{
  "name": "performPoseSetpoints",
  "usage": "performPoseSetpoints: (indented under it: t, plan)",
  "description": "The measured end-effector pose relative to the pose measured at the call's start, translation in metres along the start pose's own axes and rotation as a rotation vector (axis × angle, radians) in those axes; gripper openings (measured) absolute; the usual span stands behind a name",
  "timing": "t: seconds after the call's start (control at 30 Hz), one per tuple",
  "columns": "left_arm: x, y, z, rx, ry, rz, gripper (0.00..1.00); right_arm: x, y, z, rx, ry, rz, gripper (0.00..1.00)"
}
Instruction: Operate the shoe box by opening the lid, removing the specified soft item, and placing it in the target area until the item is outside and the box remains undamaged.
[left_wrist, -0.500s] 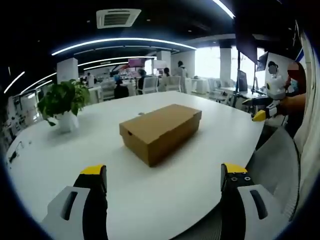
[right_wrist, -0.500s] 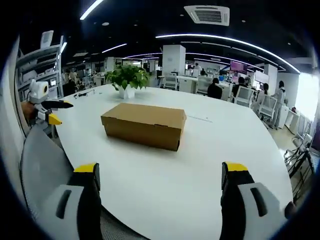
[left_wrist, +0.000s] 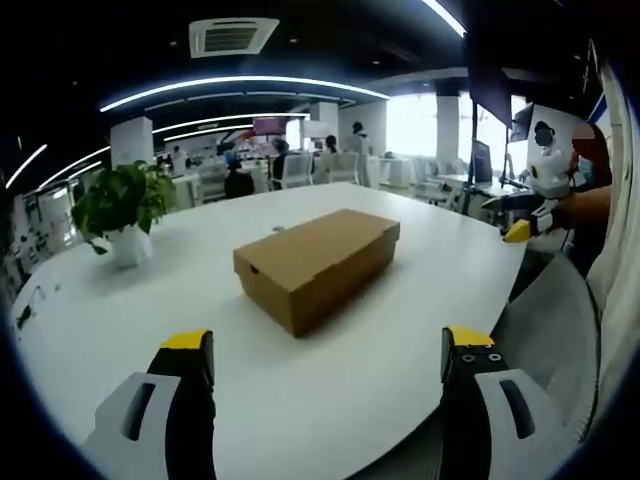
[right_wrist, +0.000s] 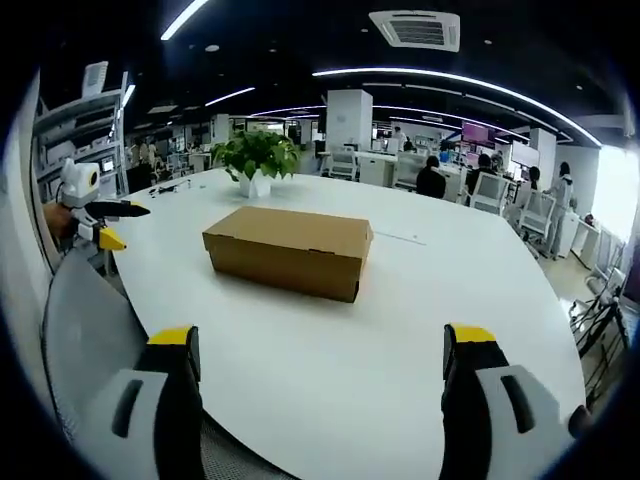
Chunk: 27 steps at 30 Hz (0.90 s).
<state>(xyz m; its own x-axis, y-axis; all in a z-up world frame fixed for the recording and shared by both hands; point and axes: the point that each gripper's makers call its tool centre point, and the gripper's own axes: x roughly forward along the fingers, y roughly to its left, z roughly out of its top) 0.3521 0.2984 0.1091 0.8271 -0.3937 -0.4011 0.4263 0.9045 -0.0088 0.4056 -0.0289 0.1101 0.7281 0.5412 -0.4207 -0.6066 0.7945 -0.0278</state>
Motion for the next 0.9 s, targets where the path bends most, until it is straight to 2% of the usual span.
performPoseSetpoints:
  t: [0.9]
  plan:
    - [0.0104, 0.0044, 0.0069, 0.01, 0.004, -0.014, 0.97, 0.0067, -0.0027, 0.0056, -0.012, 0.012, 0.024, 0.96]
